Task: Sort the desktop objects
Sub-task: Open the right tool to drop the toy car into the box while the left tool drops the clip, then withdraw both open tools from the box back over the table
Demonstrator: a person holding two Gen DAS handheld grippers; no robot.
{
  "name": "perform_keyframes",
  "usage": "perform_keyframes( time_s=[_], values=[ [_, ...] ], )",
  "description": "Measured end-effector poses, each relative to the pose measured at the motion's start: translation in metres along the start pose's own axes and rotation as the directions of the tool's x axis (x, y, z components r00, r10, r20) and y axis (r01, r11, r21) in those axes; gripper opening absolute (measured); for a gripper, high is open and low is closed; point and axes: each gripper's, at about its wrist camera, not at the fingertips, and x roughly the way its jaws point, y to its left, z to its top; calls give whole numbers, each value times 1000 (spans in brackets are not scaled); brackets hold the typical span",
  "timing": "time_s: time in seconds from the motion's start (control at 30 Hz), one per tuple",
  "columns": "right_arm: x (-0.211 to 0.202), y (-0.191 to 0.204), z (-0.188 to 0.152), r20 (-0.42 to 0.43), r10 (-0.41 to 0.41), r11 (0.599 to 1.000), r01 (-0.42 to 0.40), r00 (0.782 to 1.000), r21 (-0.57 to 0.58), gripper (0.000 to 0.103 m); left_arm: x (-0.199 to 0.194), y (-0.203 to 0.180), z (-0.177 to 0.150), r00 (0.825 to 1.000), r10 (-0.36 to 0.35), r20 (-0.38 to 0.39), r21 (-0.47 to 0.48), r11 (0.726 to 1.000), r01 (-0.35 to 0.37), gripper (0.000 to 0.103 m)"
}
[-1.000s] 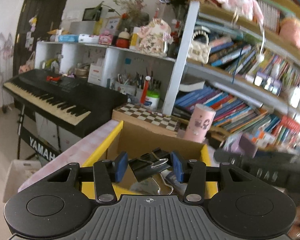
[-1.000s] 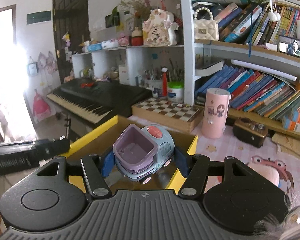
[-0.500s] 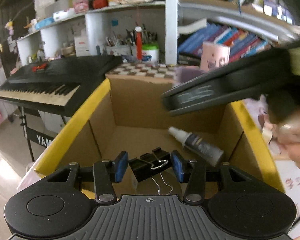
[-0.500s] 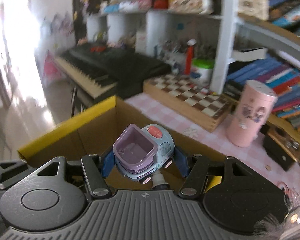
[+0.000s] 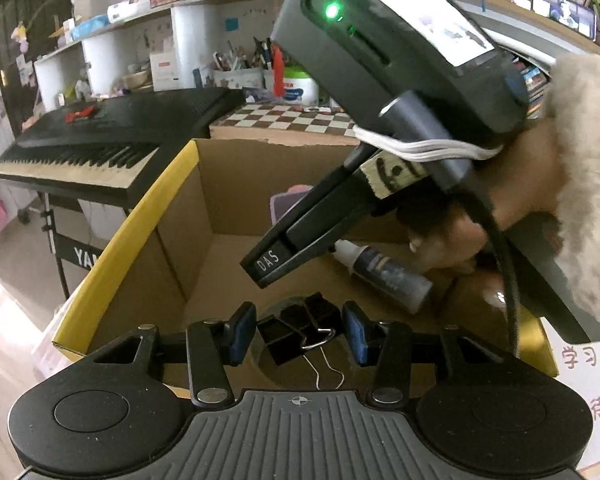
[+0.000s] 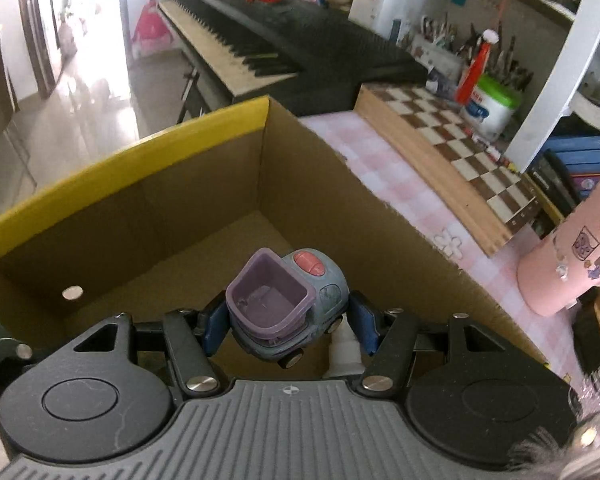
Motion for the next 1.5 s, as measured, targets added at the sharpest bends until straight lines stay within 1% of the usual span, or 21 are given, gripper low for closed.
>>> perform_keyframes(
  time_s=[0.07,0.1,0.13,0.17,0.2,0.23,0.3,0.37,0.43,0.6,0.67,0.7,0.77,0.83,0.93,1.07,1.23,1.37,1.5],
  values=[
    [-3,0,0,14,13,1000,-13,1000,-1,61,-1,1,-1,1000,-11,8,5,1000,11,47],
    [-6,0,0,37,13,1000,-13,999,2,68,-2,1,-1,1000,-13,14,7,1000,13,48],
    [-11,-2,-1,63,11,1000,-12,998,12,73,-4,2,-2,1000,-9,26,8,1000,8,51],
    [-15,-4,-2,85,12,999,-15,996,30,77,-6,2,-2,999,-2,36,4,1000,1,56],
    [-21,-6,-3,100,14,998,-20,995,57,78,-9,3,-2,999,9,46,-4,1000,-8,68],
    [-26,-9,-4,111,12,997,-21,994,79,78,-12,5,-2,998,17,55,-12,1000,-16,73],
    [-41,-12,-8,141,-11,993,-5,990,118,78,-21,8,-1,997,19,79,-29,999,-16,73],
    [-61,-15,-13,189,-34,989,6,981,150,78,-35,11,1,993,17,120,-45,999,-12,74],
    [-83,-18,-18,238,-61,982,15,969,189,78,-48,14,3,986,21,165,-54,998,-12,79],
    [-137,-22,-37,339,-138,958,38,931,284,78,-83,24,7,965,24,260,-77,997,-4,83],
    [-155,-20,-48,367,-171,946,49,914,321,79,-96,29,6,955,28,297,-79,997,-4,85],
    [-161,-19,-52,378,-189,940,56,906,336,79,-102,30,6,950,31,312,-80,997,-6,88],
    [-176,-15,-64,396,-236,925,81,887,371,80,-113,34,4,940,31,340,-79,997,-5,89],
    [-188,-11,-76,404,-279,908,102,871,407,81,-124,36,0,934,30,357,-81,997,-1,91],
    [-204,-1,-98,398,-343,878,139,851,459,81,-136,38,-9,930,23,367,-86,996,9,94],
    [-215,18,-127,376,-411,843,189,830,503,81,-148,39,-25,930,14,367,-88,996,20,95],
    [-225,52,-162,352,-469,820,252,810,513,81,-161,35,-54,935,9,354,-86,996,23,98],
    [-227,81,-183,340,-481,816,271,808,511,81,-173,33,-77,938,4,346,-74,997,23,98],
    [-229,112,-201,326,-481,816,279,814,506,81,-185,36,-99,946,23,324,-87,996,6,98]
  ],
)
